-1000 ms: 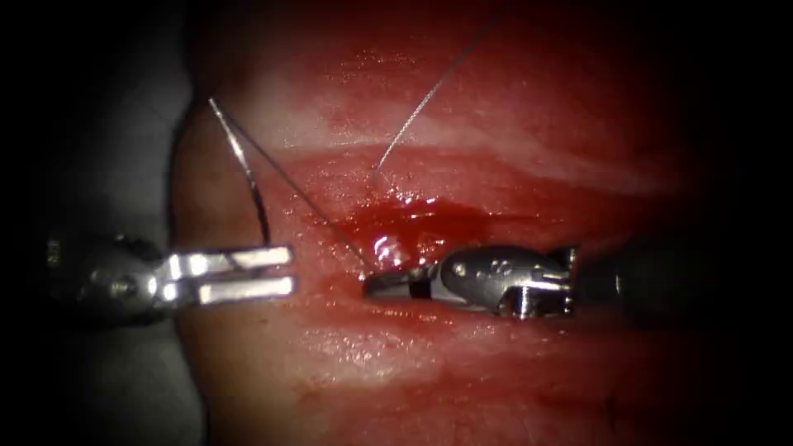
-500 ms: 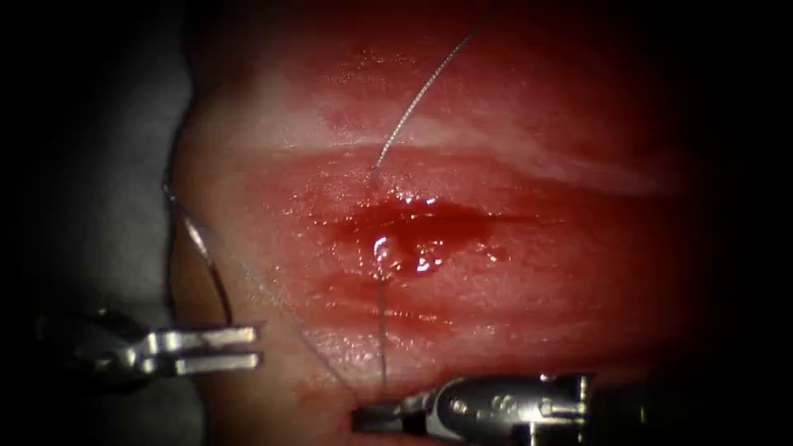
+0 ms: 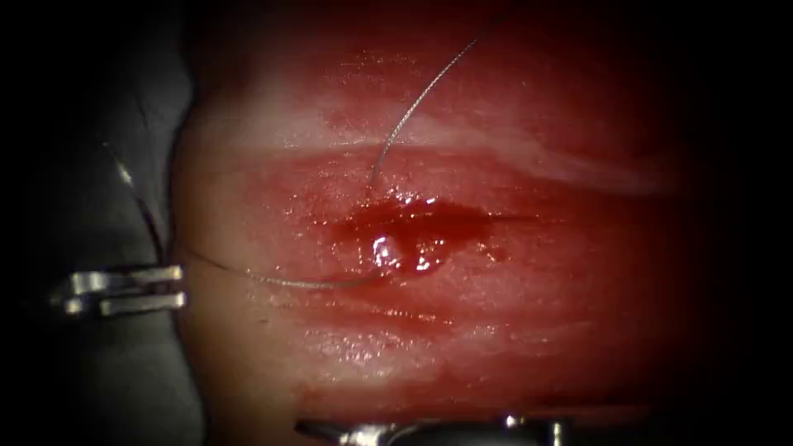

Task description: Wound Closure

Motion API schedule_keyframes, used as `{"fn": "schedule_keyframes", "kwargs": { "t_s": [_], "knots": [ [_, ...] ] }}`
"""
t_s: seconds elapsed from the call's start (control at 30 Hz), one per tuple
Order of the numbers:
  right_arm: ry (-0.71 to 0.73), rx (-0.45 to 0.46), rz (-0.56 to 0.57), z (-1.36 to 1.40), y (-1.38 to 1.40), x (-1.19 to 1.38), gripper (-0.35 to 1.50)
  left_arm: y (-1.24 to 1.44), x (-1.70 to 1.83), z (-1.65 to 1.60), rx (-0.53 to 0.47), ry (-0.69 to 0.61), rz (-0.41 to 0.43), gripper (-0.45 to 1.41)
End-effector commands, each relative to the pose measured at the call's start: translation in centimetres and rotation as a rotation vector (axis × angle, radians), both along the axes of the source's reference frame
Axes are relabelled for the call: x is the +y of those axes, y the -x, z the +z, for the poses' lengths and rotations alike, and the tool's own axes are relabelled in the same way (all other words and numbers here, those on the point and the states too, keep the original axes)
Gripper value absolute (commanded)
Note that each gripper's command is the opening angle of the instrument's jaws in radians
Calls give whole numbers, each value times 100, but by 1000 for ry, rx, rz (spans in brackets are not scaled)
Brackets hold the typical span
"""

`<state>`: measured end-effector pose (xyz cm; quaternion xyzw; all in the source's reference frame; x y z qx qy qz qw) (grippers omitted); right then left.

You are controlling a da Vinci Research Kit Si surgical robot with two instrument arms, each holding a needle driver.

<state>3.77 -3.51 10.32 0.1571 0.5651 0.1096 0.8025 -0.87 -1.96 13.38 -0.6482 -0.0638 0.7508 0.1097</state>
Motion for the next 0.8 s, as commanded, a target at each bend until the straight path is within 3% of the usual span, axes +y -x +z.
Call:
{"fn": "schedule_keyframes", "kwargs": {
  "t_s": [0.03,0.17,0.33,0.53,0.8],
  "knots": [
    [13,-6,14,11,4,3,124,-1,-8,8,7,-17,-7,-45],
    [44,-17,28,23,19,18,121,-20,-5,14,32,-31,-29,-45],
    [129,-75,64,46,36,33,104,-25,-6,18,36,-35,-32,-45],
    [199,-159,89,85,37,50,108,-11,-10,20,15,-47,-18,-45],
    [235,-185,104,123,35,64,109,13,-20,28,1,-50,-5,-45]
  ]
}}
